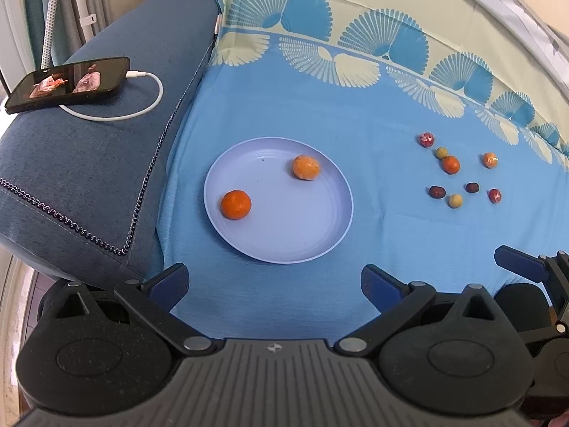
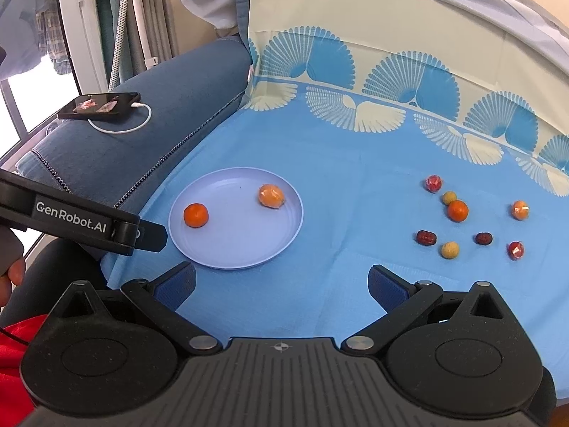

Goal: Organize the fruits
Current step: 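Withdraw both open tools from the plate toward the fruit cluster, then grasp the red date with the left tool while the right tool grasps a wrapped red plum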

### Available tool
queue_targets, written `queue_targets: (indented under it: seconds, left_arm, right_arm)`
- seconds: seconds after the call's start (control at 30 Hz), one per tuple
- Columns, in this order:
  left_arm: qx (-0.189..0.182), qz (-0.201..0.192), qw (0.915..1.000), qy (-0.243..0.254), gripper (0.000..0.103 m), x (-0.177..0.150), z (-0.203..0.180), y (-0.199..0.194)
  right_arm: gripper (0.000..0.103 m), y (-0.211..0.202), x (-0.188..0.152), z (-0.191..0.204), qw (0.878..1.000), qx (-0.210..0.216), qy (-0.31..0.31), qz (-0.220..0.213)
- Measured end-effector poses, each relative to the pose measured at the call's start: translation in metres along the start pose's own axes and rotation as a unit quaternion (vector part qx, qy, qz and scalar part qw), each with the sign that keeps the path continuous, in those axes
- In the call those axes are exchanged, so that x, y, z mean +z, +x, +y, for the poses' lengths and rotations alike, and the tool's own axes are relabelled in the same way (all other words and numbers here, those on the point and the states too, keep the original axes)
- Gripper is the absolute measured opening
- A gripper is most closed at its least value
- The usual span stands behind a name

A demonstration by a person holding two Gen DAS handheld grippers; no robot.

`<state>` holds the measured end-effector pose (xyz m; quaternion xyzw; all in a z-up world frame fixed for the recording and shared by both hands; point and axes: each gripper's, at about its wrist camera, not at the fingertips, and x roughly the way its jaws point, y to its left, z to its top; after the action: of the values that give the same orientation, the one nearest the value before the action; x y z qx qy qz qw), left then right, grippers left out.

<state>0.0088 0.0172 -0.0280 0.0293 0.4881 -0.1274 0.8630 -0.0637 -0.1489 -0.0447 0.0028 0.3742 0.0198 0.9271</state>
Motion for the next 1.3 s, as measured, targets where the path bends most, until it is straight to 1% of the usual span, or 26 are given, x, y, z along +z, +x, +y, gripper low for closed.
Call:
queue_targets:
  seconds: [0.5, 0.63, 0.73, 0.87, 1.0, 1.13, 1.3]
  left_arm:
    - [0.005, 0.006, 1.0000, 0.003, 0.103, 0.003, -0.005, 0.006]
    - [0.008, 0.012, 0.9999, 0.006, 0.103, 0.006, -0.007, 0.011]
    - [0.010, 0.017, 0.9997, 0.012, 0.103, 0.009, -0.013, 0.015]
    - [0.006, 0.024, 0.9995, 0.021, 0.103, 0.016, -0.025, 0.023]
    - [-0.003, 0.027, 0.9991, 0.032, 0.103, 0.027, -0.043, 0.032]
    - [-0.013, 0.028, 0.9983, 0.049, 0.103, 0.039, -0.070, 0.047]
    - [-0.025, 0.034, 0.9969, 0.066, 0.103, 0.060, -0.108, 0.073]
  right_arm:
    - [0.102, 0.006, 0.000, -0.003, 1.000, 0.003, 0.011, 0.006]
    - [0.102, 0.009, -0.001, -0.009, 1.000, 0.001, 0.023, 0.007]
    - [0.102, 0.010, -0.002, -0.019, 0.999, -0.009, 0.040, 0.003]
    - [0.102, 0.011, -0.003, -0.040, 0.996, -0.048, 0.070, -0.017]
    - [0.102, 0.008, -0.005, -0.069, 0.990, -0.096, 0.094, -0.040]
    - [0.102, 0.010, -0.011, -0.109, 0.981, -0.142, 0.123, -0.049]
    - [0.102, 0.019, -0.019, -0.161, 0.967, -0.183, 0.172, -0.046]
